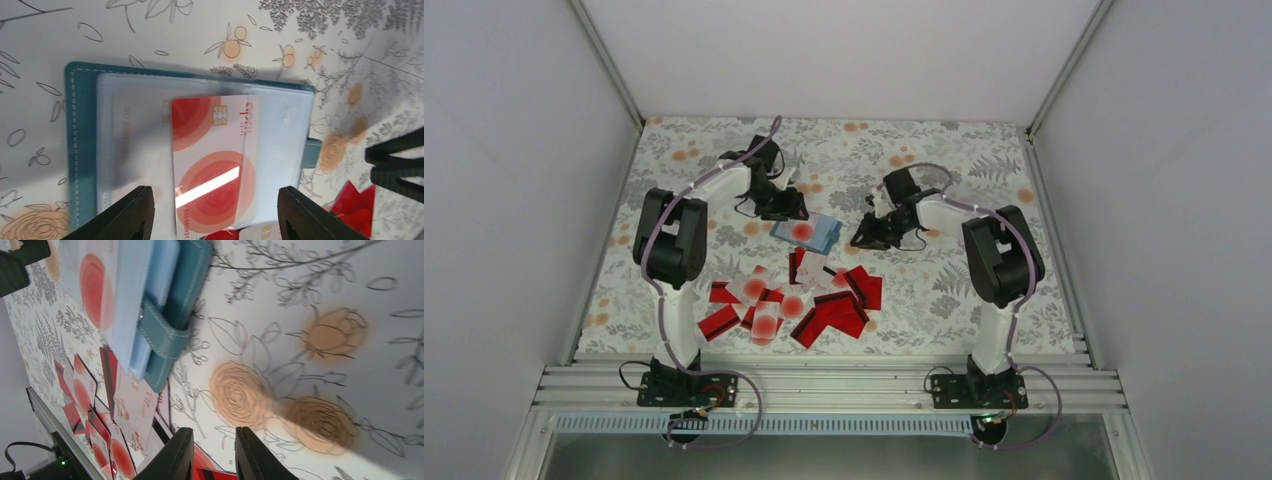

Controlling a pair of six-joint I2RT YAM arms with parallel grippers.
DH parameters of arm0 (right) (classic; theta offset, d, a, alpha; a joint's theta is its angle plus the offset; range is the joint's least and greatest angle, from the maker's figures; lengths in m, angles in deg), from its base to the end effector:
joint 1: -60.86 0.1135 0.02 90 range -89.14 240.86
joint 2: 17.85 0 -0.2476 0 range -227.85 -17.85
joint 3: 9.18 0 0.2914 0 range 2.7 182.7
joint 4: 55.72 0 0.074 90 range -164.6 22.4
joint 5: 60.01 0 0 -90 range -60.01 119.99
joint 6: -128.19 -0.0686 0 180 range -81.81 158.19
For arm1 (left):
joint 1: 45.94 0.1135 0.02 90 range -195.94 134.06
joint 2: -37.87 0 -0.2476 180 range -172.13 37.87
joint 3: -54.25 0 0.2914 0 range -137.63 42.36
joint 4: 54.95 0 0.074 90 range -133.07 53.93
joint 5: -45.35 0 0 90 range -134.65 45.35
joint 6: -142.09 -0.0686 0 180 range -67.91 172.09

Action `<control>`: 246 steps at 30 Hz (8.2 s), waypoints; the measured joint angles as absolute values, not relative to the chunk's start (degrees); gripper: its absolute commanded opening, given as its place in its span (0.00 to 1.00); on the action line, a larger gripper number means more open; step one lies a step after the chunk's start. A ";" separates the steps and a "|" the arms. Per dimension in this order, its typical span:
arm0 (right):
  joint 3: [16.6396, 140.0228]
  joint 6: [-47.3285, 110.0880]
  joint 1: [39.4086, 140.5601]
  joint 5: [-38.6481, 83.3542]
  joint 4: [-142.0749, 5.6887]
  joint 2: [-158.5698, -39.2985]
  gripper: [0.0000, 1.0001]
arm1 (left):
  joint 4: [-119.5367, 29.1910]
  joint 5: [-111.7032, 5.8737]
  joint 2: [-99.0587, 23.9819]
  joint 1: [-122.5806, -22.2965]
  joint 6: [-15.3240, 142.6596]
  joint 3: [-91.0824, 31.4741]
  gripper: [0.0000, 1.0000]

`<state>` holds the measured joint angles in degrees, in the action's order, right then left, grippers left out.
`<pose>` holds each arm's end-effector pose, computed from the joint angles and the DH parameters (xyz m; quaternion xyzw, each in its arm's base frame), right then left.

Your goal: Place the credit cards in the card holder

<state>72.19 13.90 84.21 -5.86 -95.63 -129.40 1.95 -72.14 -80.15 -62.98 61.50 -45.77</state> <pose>0.3577 0.1982 0.0754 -0.0455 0.9375 0.3437 0.0280 0.4196 -0.1617 0.1118 0.0952 0.9587 -0.2585 0.0704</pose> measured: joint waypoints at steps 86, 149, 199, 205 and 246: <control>74.51 22.01 82.55 -2.08 -95.54 -128.70 0.50 | 2.03 -66.32 -78.88 -72.92 60.86 -50.71 0.49; 79.01 30.86 93.33 34.31 -88.04 -133.62 0.24 | -0.17 -54.52 -80.94 -69.84 57.56 -42.95 0.45; 74.44 25.13 91.42 25.98 -85.60 -132.11 0.04 | -9.42 -93.78 -87.69 -56.03 57.80 -42.98 0.55; 74.44 25.13 91.29 25.48 -85.55 -132.11 0.04 | -8.68 -95.24 -87.80 -56.09 58.02 -42.95 0.55; 74.44 25.13 90.88 23.49 -85.38 -132.26 0.04 | -13.46 -99.42 -89.42 -70.04 69.76 -48.70 0.54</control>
